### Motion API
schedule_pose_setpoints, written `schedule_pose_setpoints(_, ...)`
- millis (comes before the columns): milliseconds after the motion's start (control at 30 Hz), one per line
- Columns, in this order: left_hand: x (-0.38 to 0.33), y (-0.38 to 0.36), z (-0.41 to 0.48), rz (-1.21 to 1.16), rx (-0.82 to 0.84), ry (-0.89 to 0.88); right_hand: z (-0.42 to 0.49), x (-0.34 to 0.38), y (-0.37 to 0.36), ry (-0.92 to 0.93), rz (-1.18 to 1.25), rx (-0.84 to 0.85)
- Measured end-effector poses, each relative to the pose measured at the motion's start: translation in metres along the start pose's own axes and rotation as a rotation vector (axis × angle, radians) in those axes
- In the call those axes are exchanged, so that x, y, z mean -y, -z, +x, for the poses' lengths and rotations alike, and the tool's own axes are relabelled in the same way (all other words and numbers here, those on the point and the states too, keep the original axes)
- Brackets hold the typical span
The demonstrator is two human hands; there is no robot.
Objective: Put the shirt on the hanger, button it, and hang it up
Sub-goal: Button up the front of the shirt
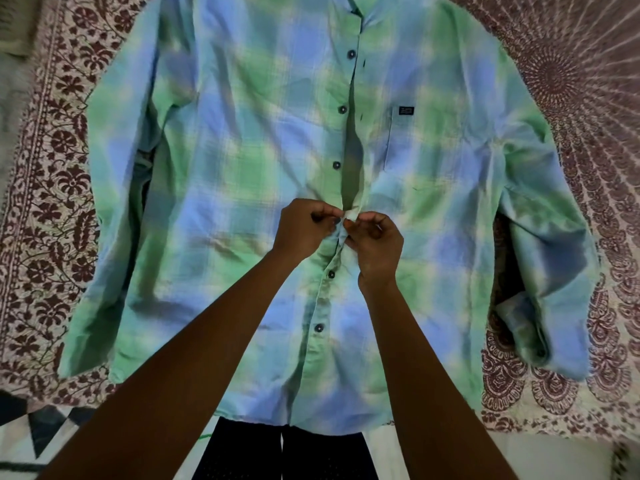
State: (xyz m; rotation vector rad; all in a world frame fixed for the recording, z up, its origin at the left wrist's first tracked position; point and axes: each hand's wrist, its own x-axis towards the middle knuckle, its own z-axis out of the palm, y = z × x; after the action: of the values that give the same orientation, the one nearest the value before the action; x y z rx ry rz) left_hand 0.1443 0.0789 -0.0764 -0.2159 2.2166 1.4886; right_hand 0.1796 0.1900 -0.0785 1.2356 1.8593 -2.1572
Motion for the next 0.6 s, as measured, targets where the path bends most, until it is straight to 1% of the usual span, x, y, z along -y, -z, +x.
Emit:
schedule_pose_setpoints(100, -0.003, -0.003, -0.001, 0.128, 0.035, -0.010, -0.005, -0.004, -0.003, 0.046, -0.002, -0.059)
schedule_pose_setpoints(167, -0.003, -0.005, -0.001, 0.166, 0.061, 0.003, -0.007, -0.008, -0.005, 0.067, -0.005, -0.077)
schedule_pose_setpoints(300, -0.003, -0.005, 0.001, 0.072, 0.037, 0.028, -0.005, -0.012, -0.009, 0.097, -0.084, -0.137)
schedule_pose_setpoints(367, -0.002, -0.003, 0.002, 0.011, 0.008, 0.038, -0.004, -0.014, -0.010, 0.100, -0.093, -0.147)
schedule_pose_setpoints(467, -0.001, -0.002, 0.003, -0.011, 0.003, 0.050, -0.002, -0.015, -0.010, 0.085, -0.085, -0.141)
schedule_pose_setpoints(600, -0.001, -0.005, 0.002, 0.001, -0.035, 0.025, -0.002, -0.015, -0.009, 0.043, 0.047, -0.099)
